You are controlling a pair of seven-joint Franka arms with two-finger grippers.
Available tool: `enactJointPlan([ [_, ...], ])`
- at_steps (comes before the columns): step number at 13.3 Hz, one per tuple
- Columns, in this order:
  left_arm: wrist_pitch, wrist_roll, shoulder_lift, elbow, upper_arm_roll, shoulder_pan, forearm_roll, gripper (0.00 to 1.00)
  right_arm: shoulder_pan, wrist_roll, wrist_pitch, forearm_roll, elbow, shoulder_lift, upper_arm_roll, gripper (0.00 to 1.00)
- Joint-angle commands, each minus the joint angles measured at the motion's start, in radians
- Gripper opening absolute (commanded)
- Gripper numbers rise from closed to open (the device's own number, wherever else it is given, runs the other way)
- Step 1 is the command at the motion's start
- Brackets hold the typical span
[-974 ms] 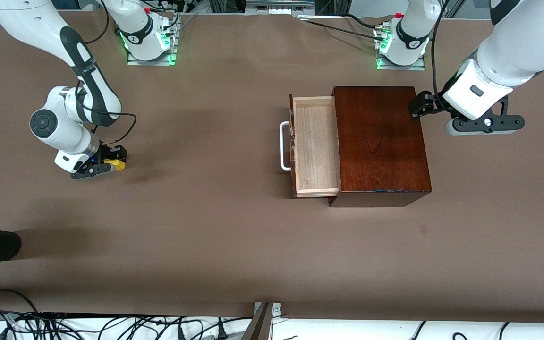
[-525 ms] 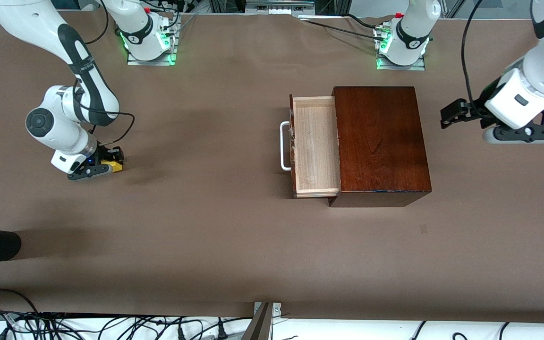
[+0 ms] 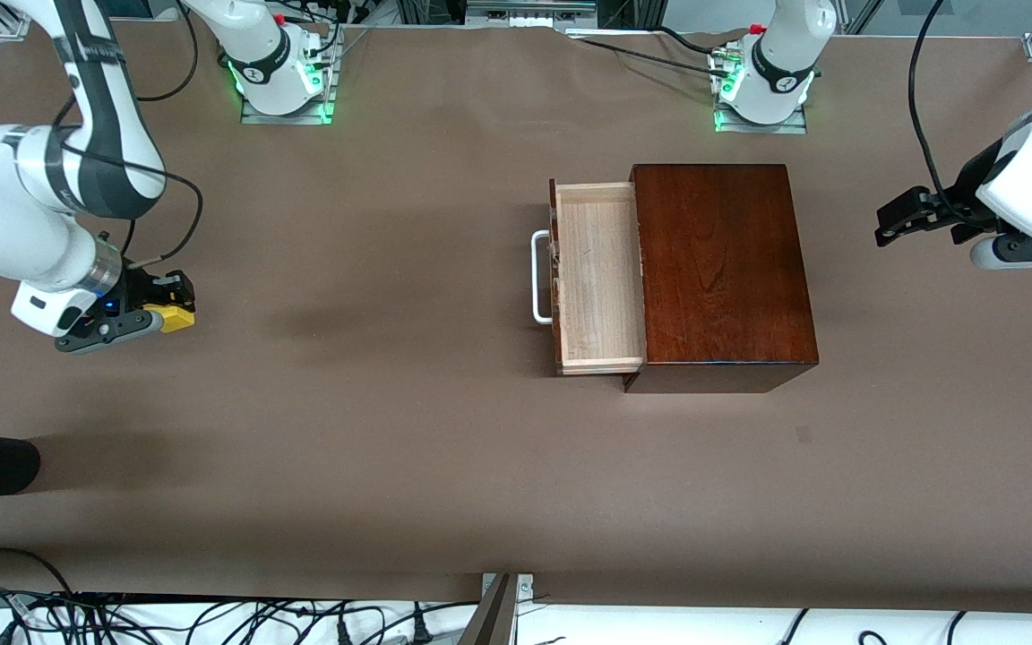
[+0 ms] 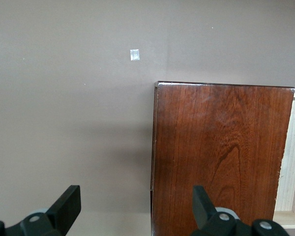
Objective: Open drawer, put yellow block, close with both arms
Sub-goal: 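Close the right gripper on the yellow cube and lift it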
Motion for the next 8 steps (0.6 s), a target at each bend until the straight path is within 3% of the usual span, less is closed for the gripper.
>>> enactJointPlan([
  [1, 0.014, 0.019, -0.029, -0.022, 0.031, -0.035, -0.012, 1.0, 0.0, -0.004, -0.112, -0.002, 0.134, 0.023, 0.063, 0.07],
  [5, 0.011, 0.02, -0.032, -0.019, 0.037, -0.034, -0.014, 1.0, 0.086, -0.026, -0.14, -0.005, 0.188, 0.023, 0.087, 0.07],
  [8, 0.022, 0.02, -0.024, -0.005, 0.04, -0.034, -0.003, 1.0, 0.209, -0.019, -0.15, -0.006, 0.237, 0.035, 0.086, 0.07],
])
